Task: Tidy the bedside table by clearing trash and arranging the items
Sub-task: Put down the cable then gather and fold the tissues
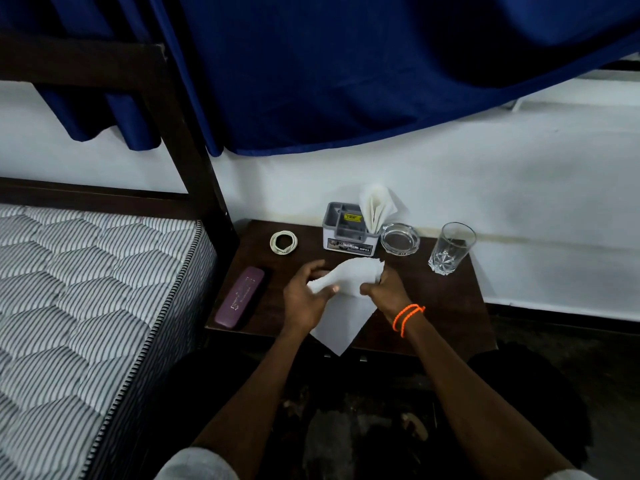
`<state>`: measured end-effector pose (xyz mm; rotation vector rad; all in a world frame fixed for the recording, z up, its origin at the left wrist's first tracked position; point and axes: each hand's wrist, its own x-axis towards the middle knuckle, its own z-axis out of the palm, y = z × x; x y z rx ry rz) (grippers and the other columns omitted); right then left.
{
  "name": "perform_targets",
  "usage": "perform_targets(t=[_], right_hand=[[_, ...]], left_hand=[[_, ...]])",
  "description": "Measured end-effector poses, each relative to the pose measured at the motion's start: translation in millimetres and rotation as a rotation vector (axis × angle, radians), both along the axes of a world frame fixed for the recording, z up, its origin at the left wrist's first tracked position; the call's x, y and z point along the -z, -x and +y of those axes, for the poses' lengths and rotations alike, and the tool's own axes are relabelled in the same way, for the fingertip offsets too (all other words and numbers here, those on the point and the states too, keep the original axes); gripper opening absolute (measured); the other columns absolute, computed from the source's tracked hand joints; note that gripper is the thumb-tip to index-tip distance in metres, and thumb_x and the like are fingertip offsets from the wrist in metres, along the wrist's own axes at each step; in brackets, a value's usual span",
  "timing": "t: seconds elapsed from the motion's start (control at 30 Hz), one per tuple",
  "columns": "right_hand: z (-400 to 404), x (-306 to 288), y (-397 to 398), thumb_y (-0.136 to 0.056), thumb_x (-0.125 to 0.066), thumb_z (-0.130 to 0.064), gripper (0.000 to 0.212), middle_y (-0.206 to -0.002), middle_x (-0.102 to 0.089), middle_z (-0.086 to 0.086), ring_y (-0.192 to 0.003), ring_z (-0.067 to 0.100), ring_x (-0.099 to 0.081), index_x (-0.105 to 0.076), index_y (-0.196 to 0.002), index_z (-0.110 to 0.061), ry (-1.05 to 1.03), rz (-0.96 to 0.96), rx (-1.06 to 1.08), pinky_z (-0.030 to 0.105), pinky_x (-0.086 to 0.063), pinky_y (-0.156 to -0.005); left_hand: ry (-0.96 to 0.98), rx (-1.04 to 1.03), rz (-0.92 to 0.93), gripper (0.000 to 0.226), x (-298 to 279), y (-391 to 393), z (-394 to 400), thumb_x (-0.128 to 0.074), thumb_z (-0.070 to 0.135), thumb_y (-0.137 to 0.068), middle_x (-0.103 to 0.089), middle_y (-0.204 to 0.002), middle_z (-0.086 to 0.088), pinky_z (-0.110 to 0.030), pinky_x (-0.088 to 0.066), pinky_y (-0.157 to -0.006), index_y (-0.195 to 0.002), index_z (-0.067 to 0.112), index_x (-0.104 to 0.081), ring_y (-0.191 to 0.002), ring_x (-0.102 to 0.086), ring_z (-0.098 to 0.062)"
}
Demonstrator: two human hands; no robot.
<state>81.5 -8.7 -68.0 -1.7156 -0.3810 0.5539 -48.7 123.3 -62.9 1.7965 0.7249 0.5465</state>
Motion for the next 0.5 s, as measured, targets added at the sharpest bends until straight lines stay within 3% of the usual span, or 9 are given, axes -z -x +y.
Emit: perform_targets(t=[0.13,0.3,0.4,0.5], right_hand=[[5.0,1.3,-0.4,-0.079,-0.066,0.015,0.036,-0.090,-0.074,-0.003,-0.076,0.002,-0.070,-0.071,-0.101,-0.013,-0.005,-0.038,0.037,0.019,-0.055,-0.071],[0.9,5.1,-0.5,-0.084,-0.070,0.004,0.029,-0.101,-0.074,0.002,-0.092,0.016,-0.070,-0.071,-0.104,-0.017,0.077,-0.096,-0.035,0.033,-0.054,-0.085],[-0.1,1.7,-4.5,-0.086,-0.072,-0.005,0.016,-0.100,-0.076,0.007,-0.093,0.022,-0.073,-0.075,-0.101,-0.009,0.111,-0.175,-0.010,0.042,-0.059,-0.085],[0.5,-8.7,-8.8,-0.086,-0.074,-0.008,0.011,-0.095,-0.077,0.008,-0.090,0.026,-0.074,-0.075,-0.091,-0.018,0.068,-0.192,0.030,0.046,-0.060,-0.080]], left_hand=[[0.042,-0.064,-0.079,0.041,-2.2,-7.3,1.2,-0.084,0.013,-0.080,-0.074,-0.108,0.017,-0.019,-0.054,-0.087,-0.116,0.027,-0.072,-0.103,-0.069,-0.002],[0.127,-0.143,0.001,0.059,1.3,-4.0,-1.0,-0.088,0.018,-0.077,-0.070,-0.113,0.008,-0.018,-0.050,-0.089,-0.131,0.017,-0.065,-0.100,-0.066,-0.006],[0.086,-0.168,-0.011,0.042,0.7,-2.7,1.2,-0.085,0.019,-0.080,-0.075,-0.112,0.001,-0.026,-0.054,-0.090,-0.120,0.018,-0.071,-0.105,-0.070,-0.017],[0.138,-0.168,-0.072,0.037,-5.6,-2.2,5.7,-0.088,0.024,-0.077,-0.078,-0.103,0.005,-0.027,-0.058,-0.086,-0.112,0.020,-0.075,-0.097,-0.074,-0.012]])
